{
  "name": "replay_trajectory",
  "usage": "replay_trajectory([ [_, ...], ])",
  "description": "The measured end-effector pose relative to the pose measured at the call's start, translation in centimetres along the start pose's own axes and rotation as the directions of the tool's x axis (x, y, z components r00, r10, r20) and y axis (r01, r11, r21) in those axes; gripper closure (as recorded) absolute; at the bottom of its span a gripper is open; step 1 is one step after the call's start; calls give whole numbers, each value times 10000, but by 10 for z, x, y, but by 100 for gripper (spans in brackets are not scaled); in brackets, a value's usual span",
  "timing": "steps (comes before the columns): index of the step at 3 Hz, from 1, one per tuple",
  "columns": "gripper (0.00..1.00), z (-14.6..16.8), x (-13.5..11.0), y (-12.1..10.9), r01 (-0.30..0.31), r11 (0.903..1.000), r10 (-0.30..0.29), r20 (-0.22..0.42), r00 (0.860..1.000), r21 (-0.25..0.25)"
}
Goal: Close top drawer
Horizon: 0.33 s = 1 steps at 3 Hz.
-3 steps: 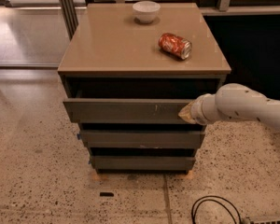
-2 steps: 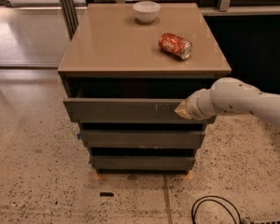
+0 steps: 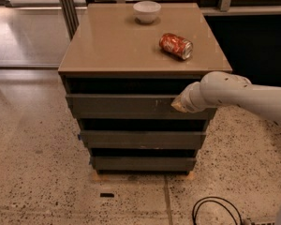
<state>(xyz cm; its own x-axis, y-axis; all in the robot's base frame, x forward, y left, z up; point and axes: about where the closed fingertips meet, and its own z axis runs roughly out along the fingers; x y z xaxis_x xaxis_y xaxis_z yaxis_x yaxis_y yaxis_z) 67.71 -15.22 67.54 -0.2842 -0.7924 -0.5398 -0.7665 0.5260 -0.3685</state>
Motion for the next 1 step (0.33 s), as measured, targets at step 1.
replay_trajectory([
  [1,100,0,0,0,0,10000,0,0,10000,0],
])
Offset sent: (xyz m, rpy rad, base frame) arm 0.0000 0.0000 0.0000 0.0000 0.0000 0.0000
